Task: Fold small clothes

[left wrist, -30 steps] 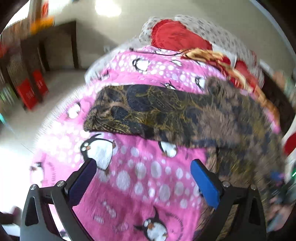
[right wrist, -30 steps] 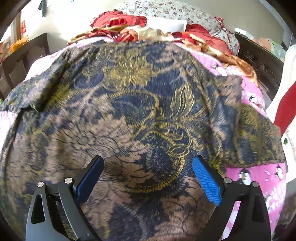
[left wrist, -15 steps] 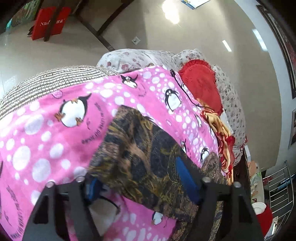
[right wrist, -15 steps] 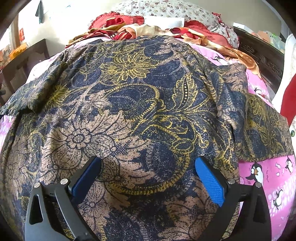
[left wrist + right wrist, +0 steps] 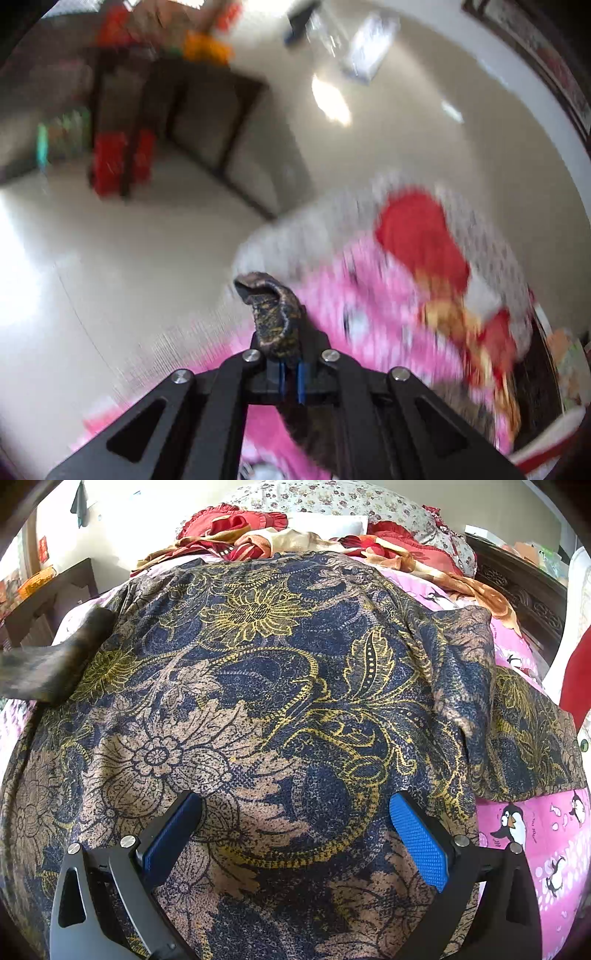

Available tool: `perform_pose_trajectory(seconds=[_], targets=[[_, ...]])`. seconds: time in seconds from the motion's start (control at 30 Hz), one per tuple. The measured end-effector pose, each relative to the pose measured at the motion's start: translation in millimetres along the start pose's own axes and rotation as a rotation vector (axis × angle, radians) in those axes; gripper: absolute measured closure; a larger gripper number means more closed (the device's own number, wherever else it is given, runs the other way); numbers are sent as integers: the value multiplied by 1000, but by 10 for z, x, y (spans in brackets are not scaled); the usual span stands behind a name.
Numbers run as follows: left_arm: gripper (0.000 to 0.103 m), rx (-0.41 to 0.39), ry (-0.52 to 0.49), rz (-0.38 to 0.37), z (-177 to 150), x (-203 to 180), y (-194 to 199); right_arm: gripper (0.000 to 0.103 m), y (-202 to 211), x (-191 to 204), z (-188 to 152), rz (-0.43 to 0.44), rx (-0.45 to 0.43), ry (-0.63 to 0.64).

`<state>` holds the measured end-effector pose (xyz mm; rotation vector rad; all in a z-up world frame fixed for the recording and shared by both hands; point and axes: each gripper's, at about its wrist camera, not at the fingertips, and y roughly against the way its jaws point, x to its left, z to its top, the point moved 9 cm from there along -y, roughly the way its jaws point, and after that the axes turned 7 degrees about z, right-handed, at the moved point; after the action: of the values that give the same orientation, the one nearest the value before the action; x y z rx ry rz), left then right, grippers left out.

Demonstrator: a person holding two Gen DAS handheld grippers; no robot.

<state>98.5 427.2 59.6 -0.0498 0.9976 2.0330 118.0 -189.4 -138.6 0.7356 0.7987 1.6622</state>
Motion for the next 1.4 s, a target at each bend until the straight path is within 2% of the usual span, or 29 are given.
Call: perform_pose_trajectory(seconds=[0.03, 0.1, 0.2, 0.23, 0.3, 0.33, 0.43, 0.53, 0.57, 0.63, 0.7, 0.73, 0.8, 0.83, 0.87, 1.0, 1.03, 1.07, 1.1, 1.13, 1.2, 1.23, 1.27, 1.3, 1.33, 1.37, 1.4], targets=[[99, -33, -9, 3, 199, -15, 110, 0, -1, -2, -1, 1, 0, -1], [99, -52, -58, -27, 336, -186, 225, 0, 2, -6, 1, 1, 0, -1], [99, -25, -168, -142, 137, -743, 328, 0, 7, -6, -5, -3, 2, 1], [99, 16, -213, -210, -80, -1078, 332, 0, 9, -6, -4, -4, 4, 0], [99, 76, -293, -298, -508, -1606, 322, 0, 10, 2, 6, -6, 17, 1], [99, 117, -364, -363, -894, -2015, 331, 0, 17, -2, 10, -2, 29, -4], [99, 220, -493, -482, -1821, -2773, 310, 0, 84, -30, -2, 29, 57, -45], [99, 341, -606, -545, -2936, -3381, 165, 0, 217, -74, -79, 49, 58, -79], [98, 381, -637, -557, -3224, -3471, 119, 0, 266, -82, -102, 55, 57, -80], [90, 455, -728, -533, -3842, -3528, 18, 1, 368, -121, -141, 46, 54, -65], [87, 501, -791, -532, -4190, -3454, 38, 1, 473, -184, -128, 31, 40, -49], [83, 512, -801, -538, -4270, -3366, 51, 2, 516, -209, -92, 27, 26, -46], [64, 510, -812, -552, -4283, -3179, 187, 2, 601, -219, 71, 47, -30, -37], [50, 479, -812, -547, -4222, -3021, 251, 2, 618, -197, 173, 66, -61, -32], [42, 449, -812, -540, -4151, -2893, 319, 2, 616, -153, 288, 94, -91, -26], [42, 393, -820, -414, -3928, -2248, 199, 2, 332, 149, 777, 270, -141, 3], [47, 395, -812, -392, -3884, -2148, 137, 3, 179, 247, 901, 324, -135, 1], [60, 395, -789, -383, -3832, -2001, 114, 5, 75, 321, 944, 359, -121, 4], [62, 379, -779, -392, -3832, -1982, 92, 10, -128, 405, 1007, 393, -84, 12], [63, 360, -783, -393, -3818, -1933, 106, 16, -262, 421, 1031, 384, -57, 11], [63, 325, -809, -388, -3851, -1906, 136, 21, -597, 425, 1005, 366, 33, -13], [62, 322, -815, -382, -3851, -1883, 145, 23, -610, 436, 1026, 370, 4, -16], [62, 320, -816, -379, -3863, -1886, 135, 29, -587, 456, 1039, 393, -13, -15], [62, 326, -809, -381, -3865, -1884, 122, 59, -572, 503, 1050, 457, -4, -28], [62, 332, -799, -388, -3850, -1885, 116, 95, -577, 531, 1031, 533, 35, -65], [62, 338, -791, -396, -3843, -1857, 121, 96, -556, 506, 1033, 550, 39, -86], [62, 344, -782, -403, -3833, -1870, 99, 96, -470, 449, 1053, 538, 3, -77]])
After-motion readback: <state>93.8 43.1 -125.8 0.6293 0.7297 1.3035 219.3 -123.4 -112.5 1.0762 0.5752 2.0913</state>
